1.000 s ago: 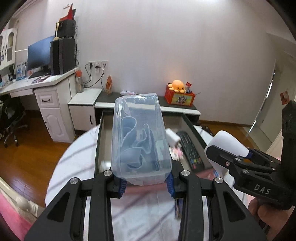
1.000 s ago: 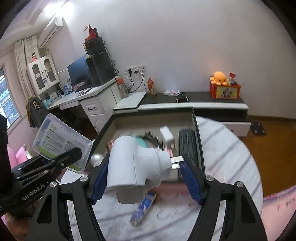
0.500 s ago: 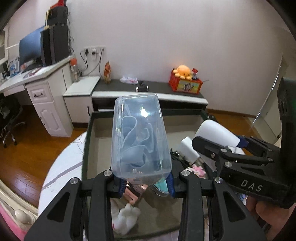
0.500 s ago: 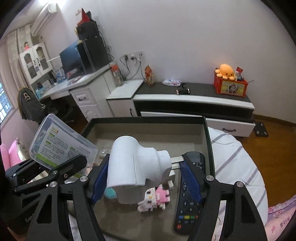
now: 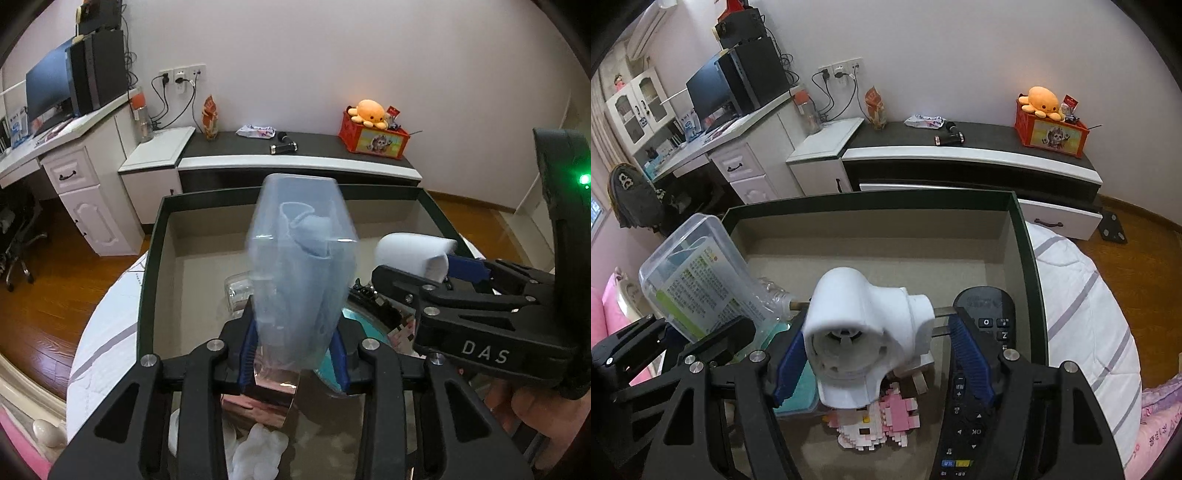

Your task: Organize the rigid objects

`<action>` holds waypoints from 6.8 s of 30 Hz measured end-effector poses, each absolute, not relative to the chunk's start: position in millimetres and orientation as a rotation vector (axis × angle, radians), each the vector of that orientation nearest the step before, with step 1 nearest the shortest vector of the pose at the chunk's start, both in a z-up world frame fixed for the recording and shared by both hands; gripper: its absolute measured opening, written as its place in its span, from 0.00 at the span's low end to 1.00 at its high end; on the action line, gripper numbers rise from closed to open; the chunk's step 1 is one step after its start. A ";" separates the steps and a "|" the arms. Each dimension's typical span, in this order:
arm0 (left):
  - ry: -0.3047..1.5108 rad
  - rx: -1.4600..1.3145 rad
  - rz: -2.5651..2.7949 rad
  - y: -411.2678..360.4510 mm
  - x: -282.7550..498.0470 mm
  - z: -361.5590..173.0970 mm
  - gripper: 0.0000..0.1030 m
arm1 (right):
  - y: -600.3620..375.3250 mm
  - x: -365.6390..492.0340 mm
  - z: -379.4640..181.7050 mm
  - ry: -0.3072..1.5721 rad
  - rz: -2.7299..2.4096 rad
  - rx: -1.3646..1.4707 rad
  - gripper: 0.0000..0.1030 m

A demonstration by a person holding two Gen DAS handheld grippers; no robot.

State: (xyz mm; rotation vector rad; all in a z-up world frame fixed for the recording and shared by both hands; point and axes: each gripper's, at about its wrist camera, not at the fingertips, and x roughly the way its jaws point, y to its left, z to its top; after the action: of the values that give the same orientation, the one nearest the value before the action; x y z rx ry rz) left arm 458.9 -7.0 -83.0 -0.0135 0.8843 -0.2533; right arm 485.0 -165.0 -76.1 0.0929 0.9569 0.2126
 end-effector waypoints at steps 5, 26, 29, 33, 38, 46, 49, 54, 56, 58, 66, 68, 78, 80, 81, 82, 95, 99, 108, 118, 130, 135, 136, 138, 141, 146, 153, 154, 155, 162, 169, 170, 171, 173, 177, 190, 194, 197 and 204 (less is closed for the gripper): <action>0.846 -0.024 -0.228 3.2 444.1 -72.1 0.73 | -170.2 475.9 -68.4 0.940 0.210 0.112 0.81; 0.686 -0.103 -0.191 35.0 313.9 -25.0 0.97 | -203.1 336.1 -9.1 0.719 0.159 0.230 1.00; 0.670 -0.108 -0.185 37.3 290.5 -22.8 0.98 | -206.1 308.3 -3.1 0.684 0.159 0.255 1.00; 0.669 -0.104 -0.184 35.0 262.1 -23.1 0.99 | -207.1 278.9 3.8 0.657 0.163 0.260 1.00; 0.663 -0.109 -0.176 34.3 232.7 -22.4 0.99 | -203.5 239.0 7.2 0.630 0.166 0.246 1.00; 0.667 -0.082 -0.151 32.4 197.0 -22.2 1.00 | -199.6 190.5 -3.4 0.610 0.154 0.249 1.00; 0.673 -0.084 -0.146 31.4 186.4 -24.2 1.00 | -199.3 183.6 -8.7 0.622 0.147 0.245 1.00; 0.675 -0.082 -0.152 28.6 175.1 -23.8 1.00 | -198.3 173.2 -10.0 0.621 0.153 0.243 1.00; 0.675 -0.081 -0.155 27.4 171.8 -23.5 1.00 | -197.8 170.1 -10.3 0.621 0.154 0.239 1.00; 0.676 -0.080 -0.159 25.0 169.1 -24.1 1.00 | -198.0 168.1 -10.3 0.622 0.155 0.241 1.00; 0.676 -0.082 -0.163 23.9 162.5 -23.0 1.00 | -204.8 160.9 -11.2 0.623 0.145 0.249 1.00; 0.673 -0.083 -0.164 23.7 161.6 -22.3 1.00 | -206.2 161.0 -10.8 0.624 0.143 0.249 1.00; 0.683 -0.083 -0.165 22.1 162.6 -24.4 1.00 | -207.4 164.3 -12.8 0.635 0.139 0.246 1.00; 0.690 -0.083 -0.167 20.2 165.0 -26.8 1.00 | -207.9 167.0 -14.5 0.641 0.137 0.245 1.00; 0.695 -0.084 -0.170 19.4 166.9 -28.6 1.00 | -208.4 168.7 -15.7 0.644 0.133 0.244 1.00; 0.702 -0.083 -0.173 18.1 168.6 -30.6 1.00 | -209.3 170.8 -17.3 0.649 0.129 0.243 1.00; 0.786 -0.043 -0.236 -19.2 215.5 -67.1 1.00 | -229.4 225.2 -48.8 0.753 0.052 0.196 1.00; 0.816 -0.014 -0.242 -33.9 237.6 -81.8 1.00 | -237.7 249.6 -60.7 0.793 0.032 0.184 1.00; 0.894 0.017 -0.235 -59.2 290.0 -119.9 0.99 | -248.8 303.0 -92.7 0.888 -0.008 0.131 1.00; 0.955 0.042 -0.194 -70.1 324.5 -148.5 0.84 | -251.1 337.1 -116.4 0.942 -0.034 0.087 1.00; 0.928 0.024 -0.300 -74.4 317.7 -142.2 0.20 | -246.1 335.5 -120.3 0.914 0.007 0.068 0.66; 0.933 -0.051 -0.324 -58.9 309.4 -136.8 0.20 | -246.6 318.5 -111.3 0.894 0.028 0.101 0.66; 0.932 -0.057 -0.324 -56.2 306.7 -135.6 0.20 | -245.9 315.9 -109.9 0.892 0.031 0.104 0.66; 0.928 -0.065 -0.321 -50.3 301.3 -132.4 0.20 | -243.2 307.5 -106.6 0.888 0.042 0.112 0.66; 0.913 -0.071 -0.315 -40.6 291.1 -123.8 0.20 | -237.8 297.9 -100.0 0.885 0.062 0.120 0.66; 0.859 -0.087 -0.299 -19.5 277.3 -96.1 0.20 | -224.3 288.2 -83.7 0.874 0.107 0.118 0.66; 0.779 -0.101 -0.279 4.9 277.5 -55.6 0.20 | -196.9 288.4 -41.8 0.792 0.180 0.092 0.66; 0.769 -0.103 -0.279 7.3 279.7 -50.6 0.20 | -193.4 291.8 -35.0 0.778 0.186 0.088 0.66; 0.758 -0.108 -0.280 10.0 283.8 -44.8 0.20 | -189.1 296.9 -27.2 0.761 0.192 0.078 0.66; 0.705 -0.126 -0.286 15.0 320.7 -17.8 0.20 | -175.6 338.2 -3.2 0.721 0.215 0.060 0.66; 0.731 -0.119 -0.285 3.0 368.7 -27.9 0.20 | -175.7 391.3 -18.1 0.763 0.210 0.064 0.66; 0.741 -0.117 -0.285 -0.3 375.5 -33.1 0.20 | -176.5 397.3 -23.1 0.775 0.208 0.065 0.66; 0.750 -0.117 -0.286 -2.7 380.7 -37.4 0.20 | -177.8 404.1 -29.5 0.790 0.206 0.068 0.66; 0.771 -0.114 -0.285 -7.4 390.6 -47.2 0.20 | -180.8 416.5 -43.0 0.819 0.200 0.074 0.66; 0.819 -0.115 -0.295 -14.8 407.4 -69.7 0.20 | -183.2 428.9 -65.9 0.863 0.194 0.082 0.66; 0.851 -0.112 -0.290 -15.8 417.6 -91.6 0.57 | -176.2 436.9 -88.2 0.909 0.187 0.042 0.76; 0.785 -0.122 -0.234 -4.1 403.6 -77.3 0.93 | -177.2 432.0 -83.0 0.897 0.184 0.051 0.81; 0.745 -0.138 -0.244 5.6 388.2 -63.7 1.00 | -176.3 424.7 -74.0 0.874 0.182 0.056 0.91; 0.722 -0.128 -0.155 25.1 356.8 -46.2 1.00 | -169.6 398.2 -52.7 0.828 0.188 0.094 1.00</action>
State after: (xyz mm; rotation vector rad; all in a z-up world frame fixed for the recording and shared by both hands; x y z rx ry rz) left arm 356.8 25.1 -46.2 -0.1282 0.7224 -0.1553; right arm 398.2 -169.6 -52.7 0.0940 0.8280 0.1880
